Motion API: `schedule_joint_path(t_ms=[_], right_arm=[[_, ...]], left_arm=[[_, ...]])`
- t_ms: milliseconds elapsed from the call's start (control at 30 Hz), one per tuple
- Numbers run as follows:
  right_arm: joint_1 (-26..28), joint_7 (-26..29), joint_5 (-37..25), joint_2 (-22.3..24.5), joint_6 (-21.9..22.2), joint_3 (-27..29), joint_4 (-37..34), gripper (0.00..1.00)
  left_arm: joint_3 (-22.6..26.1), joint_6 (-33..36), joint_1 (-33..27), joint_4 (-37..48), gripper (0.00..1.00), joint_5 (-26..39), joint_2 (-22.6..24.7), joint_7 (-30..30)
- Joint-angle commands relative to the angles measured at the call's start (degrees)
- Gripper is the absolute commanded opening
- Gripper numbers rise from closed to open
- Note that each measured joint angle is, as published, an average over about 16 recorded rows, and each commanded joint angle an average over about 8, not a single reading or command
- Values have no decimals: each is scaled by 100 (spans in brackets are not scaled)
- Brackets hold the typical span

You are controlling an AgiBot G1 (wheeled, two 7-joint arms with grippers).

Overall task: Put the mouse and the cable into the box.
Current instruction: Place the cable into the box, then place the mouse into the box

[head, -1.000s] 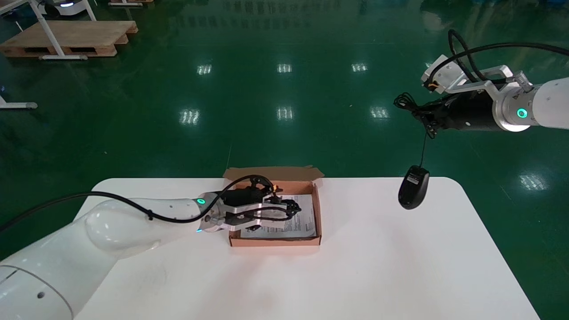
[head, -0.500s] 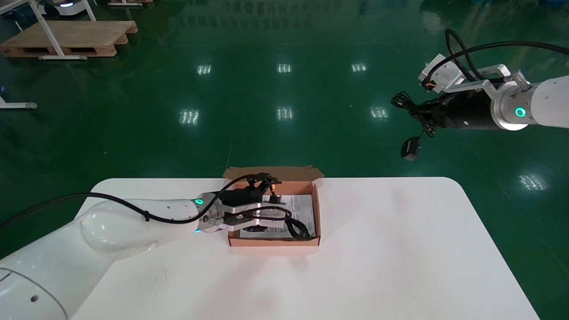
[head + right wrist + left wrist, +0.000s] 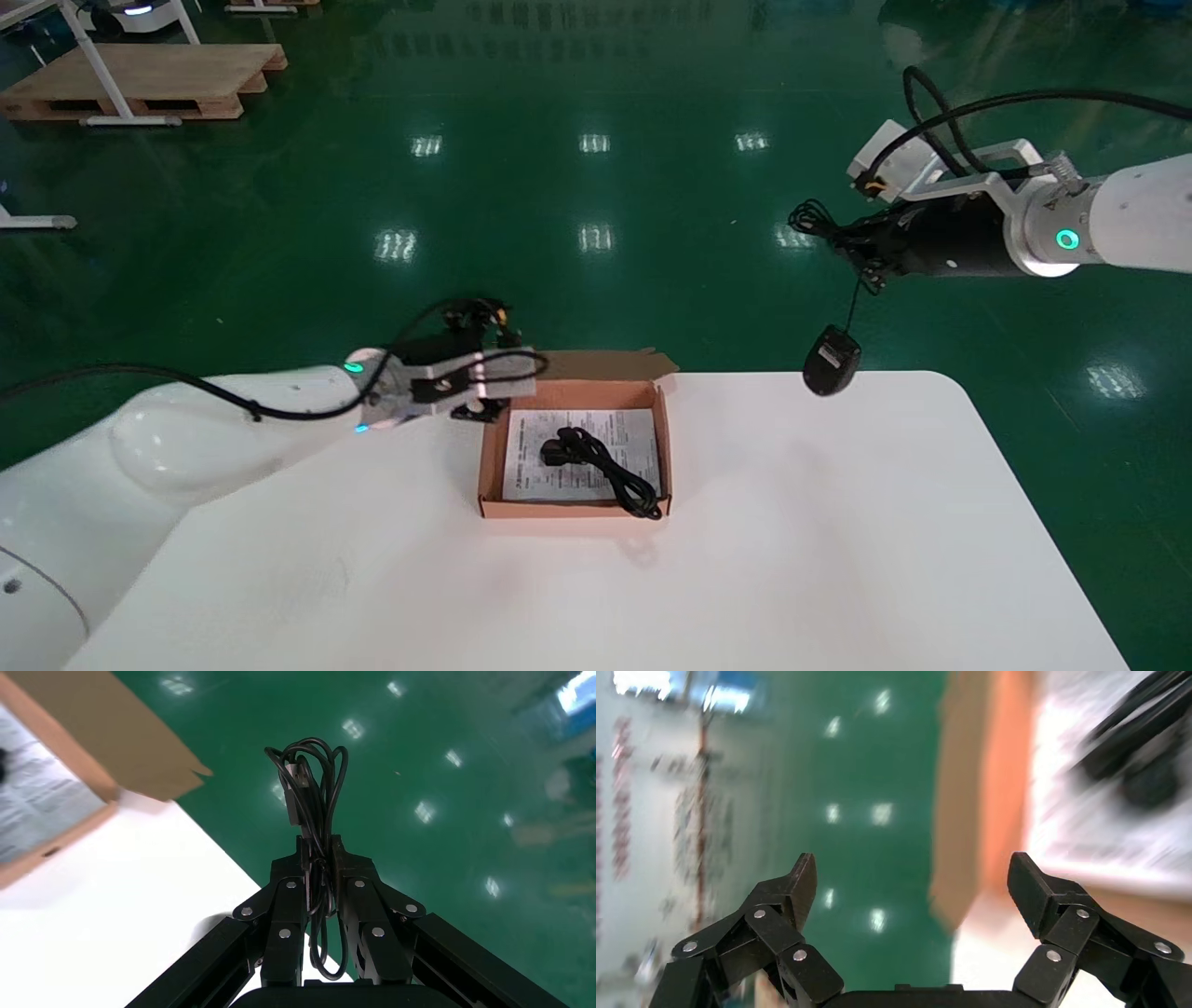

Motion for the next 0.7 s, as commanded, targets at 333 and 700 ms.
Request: schedule_joint_path(t_ms=[333, 700], right_arm=[[-393, -560, 270, -694, 3, -21, 389, 0], [-869, -882, 754, -1315, -73, -569, 1351, 0]], left_arm=[[13, -438, -408, 270, 100, 339, -619, -820], [225, -462, -400, -18, 100, 774, -737, -1516]])
